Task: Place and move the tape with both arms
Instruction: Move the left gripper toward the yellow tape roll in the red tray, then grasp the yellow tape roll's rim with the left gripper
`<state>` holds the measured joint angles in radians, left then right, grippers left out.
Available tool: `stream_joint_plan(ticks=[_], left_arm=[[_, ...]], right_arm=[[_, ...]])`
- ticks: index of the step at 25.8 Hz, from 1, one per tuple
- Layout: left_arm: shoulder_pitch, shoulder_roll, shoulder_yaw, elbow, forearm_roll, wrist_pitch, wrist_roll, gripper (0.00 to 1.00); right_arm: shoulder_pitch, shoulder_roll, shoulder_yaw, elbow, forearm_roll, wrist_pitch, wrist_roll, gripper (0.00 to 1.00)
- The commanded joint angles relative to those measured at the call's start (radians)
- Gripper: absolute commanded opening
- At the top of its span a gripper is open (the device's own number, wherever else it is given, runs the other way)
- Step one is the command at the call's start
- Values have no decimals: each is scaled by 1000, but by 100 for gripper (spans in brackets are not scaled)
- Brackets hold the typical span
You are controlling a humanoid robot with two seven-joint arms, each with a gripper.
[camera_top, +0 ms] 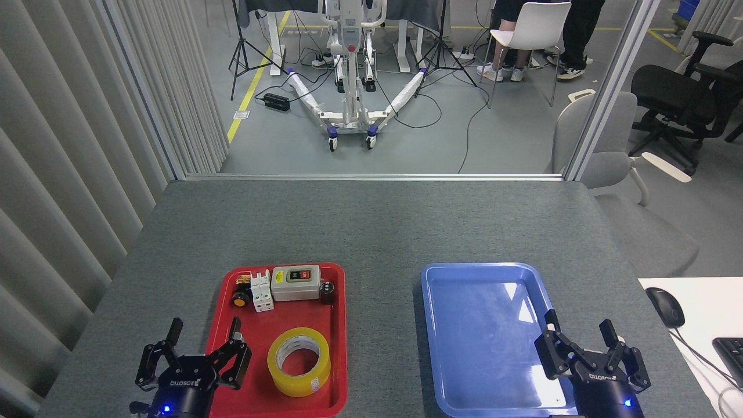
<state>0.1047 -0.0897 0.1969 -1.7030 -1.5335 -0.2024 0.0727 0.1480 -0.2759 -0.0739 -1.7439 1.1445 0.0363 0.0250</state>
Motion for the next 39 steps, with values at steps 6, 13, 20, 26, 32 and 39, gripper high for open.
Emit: stream_joint_plan(ticks=[6,13,20,26,32,39], left_arm=[[32,4,-4,-17,38,0,-1,100],[36,4,-5,-24,39,0,1,100],[-22,4,-31,-7,33,23,-7,100],[-137,5,-74,91,3,107,-91,100],[-217,48,-83,6,15,106,-556,100],[-303,102,-86,0,21,100,-1062,100]], right_arm=[[-5,-101,14,10,-104,-1,3,100],[-10,-121,19,30,-106,-1,3,100],[-11,-121,39,32,-106,-1,3,100],[-11,-121,42,34,-106,-1,3,100],[-11,-120,42,34,-106,-1,3,100],[-13,-120,42,34,-106,-1,3,100]])
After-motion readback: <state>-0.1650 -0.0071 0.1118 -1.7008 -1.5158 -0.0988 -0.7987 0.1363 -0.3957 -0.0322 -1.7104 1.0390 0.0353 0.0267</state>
